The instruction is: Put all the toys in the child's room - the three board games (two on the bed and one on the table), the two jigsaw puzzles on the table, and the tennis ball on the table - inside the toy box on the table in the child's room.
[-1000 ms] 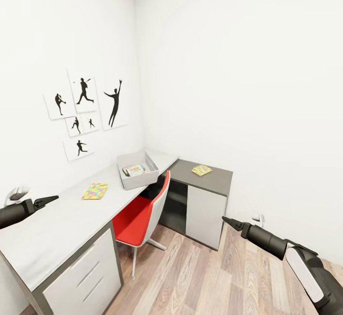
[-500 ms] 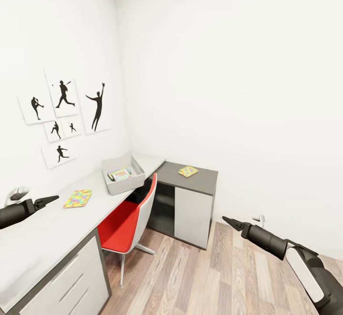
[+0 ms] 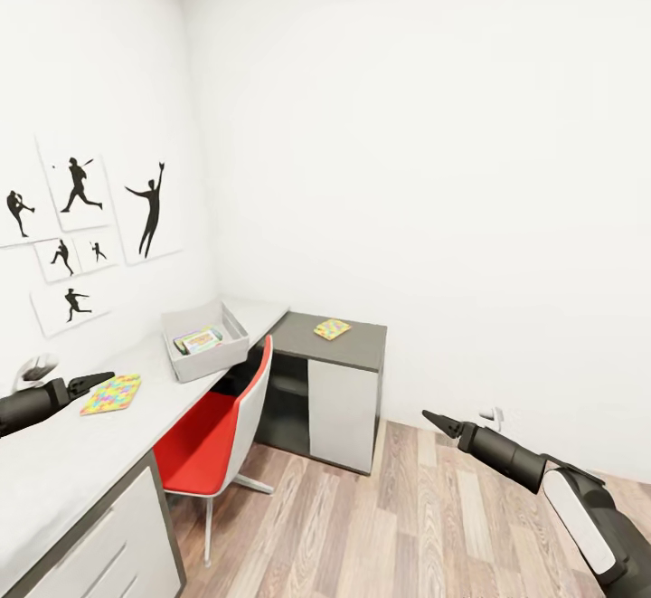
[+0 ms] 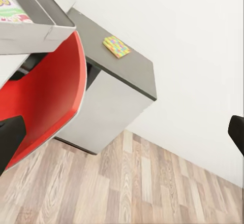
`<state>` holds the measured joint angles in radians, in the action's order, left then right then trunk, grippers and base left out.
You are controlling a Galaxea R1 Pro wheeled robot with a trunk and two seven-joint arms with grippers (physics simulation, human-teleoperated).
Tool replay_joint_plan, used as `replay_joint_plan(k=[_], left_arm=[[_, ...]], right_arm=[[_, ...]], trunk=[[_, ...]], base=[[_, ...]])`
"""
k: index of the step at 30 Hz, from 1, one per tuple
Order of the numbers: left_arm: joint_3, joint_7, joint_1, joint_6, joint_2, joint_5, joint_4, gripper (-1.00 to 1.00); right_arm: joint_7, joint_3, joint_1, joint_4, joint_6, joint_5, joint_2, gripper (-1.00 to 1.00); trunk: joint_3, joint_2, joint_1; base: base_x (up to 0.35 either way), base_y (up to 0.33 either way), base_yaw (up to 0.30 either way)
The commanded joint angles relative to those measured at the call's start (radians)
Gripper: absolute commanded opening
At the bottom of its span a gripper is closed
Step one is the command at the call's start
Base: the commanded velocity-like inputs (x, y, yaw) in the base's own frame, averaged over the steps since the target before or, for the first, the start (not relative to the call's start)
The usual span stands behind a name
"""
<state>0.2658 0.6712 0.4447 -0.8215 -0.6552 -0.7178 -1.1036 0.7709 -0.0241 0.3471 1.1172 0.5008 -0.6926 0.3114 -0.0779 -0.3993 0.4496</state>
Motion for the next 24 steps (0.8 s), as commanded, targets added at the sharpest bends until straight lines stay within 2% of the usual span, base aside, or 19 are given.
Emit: replay_joint_plan(k=[1, 5, 12, 17, 24], left_arm=[[0.001, 0.002, 0.0, -0.005, 0.002, -0.001, 0.0, 1.0], [0.001, 0.002, 0.0, -0.004, 0.009, 0.0, -0.001, 1.0], [0.001, 0.003, 0.0, -0.011, 0.02, -0.001, -0.019, 1.0], [0.003, 0.004, -0.002, -0.016, 0.021, -0.001, -0.04, 1.0], [0.003, 0.004, -0.007, -0.026, 0.023, 0.0, -0.062, 1.0]], right_arm=[[0.001, -0.001, 0.0, -0.001, 0.008, -0.007, 0.0, 1.0], [0.002, -0.01, 0.0, -0.001, 0.009, -0.008, 0.001, 1.0], [0.009, -0.063, 0.001, -0.001, 0.014, -0.01, 0.001, 1.0], [0.006, -0.075, 0.001, -0.001, 0.014, -0.01, -0.001, 1.0], [0.001, -0.08, 0.001, -0.026, 0.011, -0.009, -0.025, 1.0]], trunk=[[-0.001, -0.001, 0.0], [-0.006, -0.001, 0.0], [-0.013, -0.001, 0.0], [-0.015, -0.001, 0.0], [-0.015, -0.001, 0.0]], base=[[0.0, 0.0, -0.211], [0.0, 0.0, -0.211], [0.0, 0.0, -0.189], [0.0, 0.0, -0.061], [0.0, 0.0, -0.011]])
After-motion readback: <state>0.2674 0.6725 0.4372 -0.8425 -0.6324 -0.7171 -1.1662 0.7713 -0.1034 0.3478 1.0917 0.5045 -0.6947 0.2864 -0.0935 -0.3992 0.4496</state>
